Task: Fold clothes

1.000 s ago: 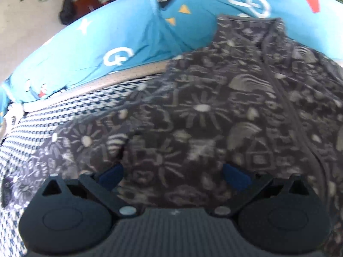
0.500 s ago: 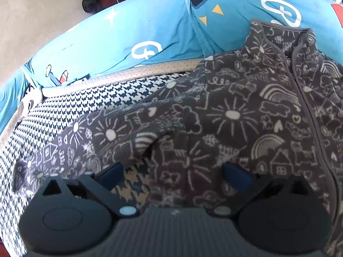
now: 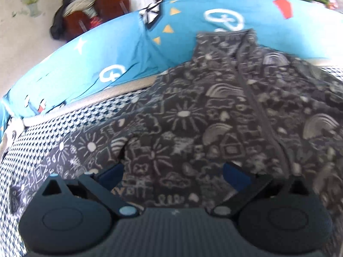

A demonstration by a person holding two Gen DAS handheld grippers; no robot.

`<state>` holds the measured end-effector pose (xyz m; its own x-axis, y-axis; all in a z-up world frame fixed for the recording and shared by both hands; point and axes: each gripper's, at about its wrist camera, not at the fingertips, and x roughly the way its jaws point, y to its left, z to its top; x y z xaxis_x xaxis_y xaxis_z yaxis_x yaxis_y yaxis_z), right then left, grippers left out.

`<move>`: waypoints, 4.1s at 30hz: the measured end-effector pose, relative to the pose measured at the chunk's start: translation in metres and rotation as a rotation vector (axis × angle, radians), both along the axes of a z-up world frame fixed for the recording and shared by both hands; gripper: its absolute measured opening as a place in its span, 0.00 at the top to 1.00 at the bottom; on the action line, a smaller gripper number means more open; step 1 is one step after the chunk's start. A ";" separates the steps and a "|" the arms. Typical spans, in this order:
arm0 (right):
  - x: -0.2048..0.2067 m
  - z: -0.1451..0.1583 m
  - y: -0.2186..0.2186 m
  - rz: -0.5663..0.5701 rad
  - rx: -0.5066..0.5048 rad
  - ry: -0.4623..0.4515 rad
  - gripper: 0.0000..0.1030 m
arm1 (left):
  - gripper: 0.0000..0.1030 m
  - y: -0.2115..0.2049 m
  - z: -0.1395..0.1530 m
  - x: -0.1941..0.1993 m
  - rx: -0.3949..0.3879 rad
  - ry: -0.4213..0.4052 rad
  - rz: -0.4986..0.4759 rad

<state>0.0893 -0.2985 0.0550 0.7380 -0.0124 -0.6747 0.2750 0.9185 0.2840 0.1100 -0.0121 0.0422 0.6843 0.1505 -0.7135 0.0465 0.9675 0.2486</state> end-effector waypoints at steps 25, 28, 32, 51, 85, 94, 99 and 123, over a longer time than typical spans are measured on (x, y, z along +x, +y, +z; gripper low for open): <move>-0.140 0.006 -0.150 -0.529 -0.020 0.158 0.31 | 0.00 0.011 0.015 -0.055 -0.109 -0.003 -0.052; -0.146 -0.002 -0.164 -0.568 0.029 0.185 0.31 | 0.00 0.012 0.014 -0.057 -0.114 0.004 -0.046; -0.144 -0.015 -0.171 -0.586 0.106 0.213 0.30 | 0.00 0.012 0.013 -0.059 -0.113 0.009 -0.049; -0.114 0.001 -0.145 -0.455 0.136 0.018 0.88 | 0.00 0.009 -0.001 -0.062 -0.085 0.036 -0.050; 0.018 0.050 0.009 0.016 0.294 -0.337 0.88 | 0.00 0.037 -0.002 -0.052 -0.140 0.083 0.040; 0.054 0.059 0.113 0.332 0.305 -0.424 0.88 | 0.00 0.056 -0.005 -0.043 -0.178 0.096 0.111; 0.061 0.046 0.182 0.556 0.269 -0.399 0.85 | 0.00 0.062 -0.012 -0.039 -0.158 0.101 0.138; 0.049 0.046 0.177 0.634 0.288 -0.357 0.53 | 0.00 0.060 -0.009 -0.038 -0.155 0.056 0.159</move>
<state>0.1386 -0.1214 0.1013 0.7186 0.6236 -0.3079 -0.4303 0.7464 0.5076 0.0717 0.0483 0.0332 0.6195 0.1388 -0.7726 -0.1004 0.9902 0.0974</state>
